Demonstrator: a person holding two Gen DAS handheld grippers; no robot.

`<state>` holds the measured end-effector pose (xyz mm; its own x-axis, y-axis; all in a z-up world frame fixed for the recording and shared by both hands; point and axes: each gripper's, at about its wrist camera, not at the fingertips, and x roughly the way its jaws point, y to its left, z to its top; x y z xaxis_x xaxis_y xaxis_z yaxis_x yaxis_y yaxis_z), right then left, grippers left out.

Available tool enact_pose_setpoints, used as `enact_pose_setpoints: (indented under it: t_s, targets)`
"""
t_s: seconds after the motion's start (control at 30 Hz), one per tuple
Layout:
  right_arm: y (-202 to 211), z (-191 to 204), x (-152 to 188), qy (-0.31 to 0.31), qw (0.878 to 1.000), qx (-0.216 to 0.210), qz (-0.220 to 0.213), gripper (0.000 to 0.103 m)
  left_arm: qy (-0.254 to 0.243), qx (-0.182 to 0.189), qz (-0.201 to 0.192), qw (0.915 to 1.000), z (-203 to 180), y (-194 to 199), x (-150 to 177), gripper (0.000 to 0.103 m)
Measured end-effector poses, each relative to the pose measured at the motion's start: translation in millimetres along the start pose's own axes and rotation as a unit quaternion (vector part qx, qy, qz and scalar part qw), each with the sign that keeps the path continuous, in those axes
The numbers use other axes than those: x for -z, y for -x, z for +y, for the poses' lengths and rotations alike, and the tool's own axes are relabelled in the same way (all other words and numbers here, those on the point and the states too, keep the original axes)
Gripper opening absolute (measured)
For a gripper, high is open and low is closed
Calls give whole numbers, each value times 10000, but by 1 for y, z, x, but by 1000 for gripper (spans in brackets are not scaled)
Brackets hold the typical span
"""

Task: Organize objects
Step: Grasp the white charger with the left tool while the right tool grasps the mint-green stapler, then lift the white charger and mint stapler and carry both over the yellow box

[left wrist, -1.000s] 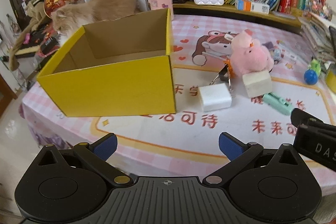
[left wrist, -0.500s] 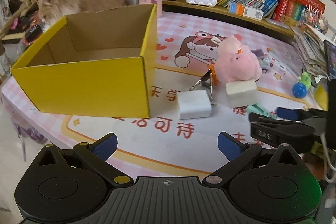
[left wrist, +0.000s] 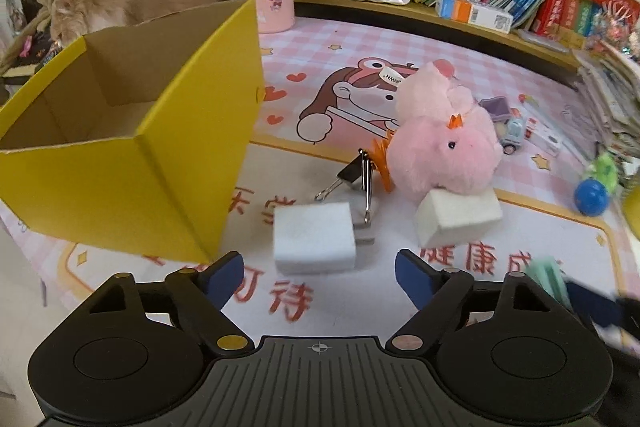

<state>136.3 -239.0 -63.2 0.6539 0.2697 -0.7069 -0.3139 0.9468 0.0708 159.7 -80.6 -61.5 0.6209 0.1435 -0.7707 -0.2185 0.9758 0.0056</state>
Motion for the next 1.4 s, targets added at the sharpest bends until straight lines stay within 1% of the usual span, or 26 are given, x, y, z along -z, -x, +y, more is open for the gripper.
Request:
enact_pose_setpoints:
  t_s: [0.2,0.23,0.27,0.33,0.43,0.67,0.8,0.9,1.07,1.2,1.3,1.4]
  targets:
    - [18,5,7,-2,9997,-178,154,23,-16,-293,-51,9996,-8,-22,-6,82]
    - [19,5,7,-21,9996,-212,180,23,-13,-333,-18,9994,-8,-26,-6,76]
    - [21,5,7,-32,9995,-229,200,23,-9,-335,21,9994,-8,-29,-6,74]
    - [24,6,7,14,9996,-212,178,23,-14,-251,104,9996,-8,-34,-4,66]
    - [30,5,7,14,9998,-162,105,23,-75,-291,76,9995,-9,-32,0,65]
    - [32,4,12,-268,9994,-138,187,23,-28,115,210,9997,7,-1,17,65]
    - [33,11,16,-328,9990,-145,256,23,41,377,310,9988,19,21,30,64]
    - [35,18,19,-325,9989,-155,291,23,109,494,284,9983,30,38,36,64]
    - [39,33,23,-327,9988,-180,313,23,291,611,196,9975,58,63,41,64]
    - [43,54,22,-255,9991,-213,265,23,455,662,142,9967,85,77,47,65]
    - [43,72,21,-233,9993,-202,193,23,451,636,99,9969,104,81,50,65]
    - [42,94,19,-288,9990,-250,222,23,421,608,62,9972,125,86,51,65]
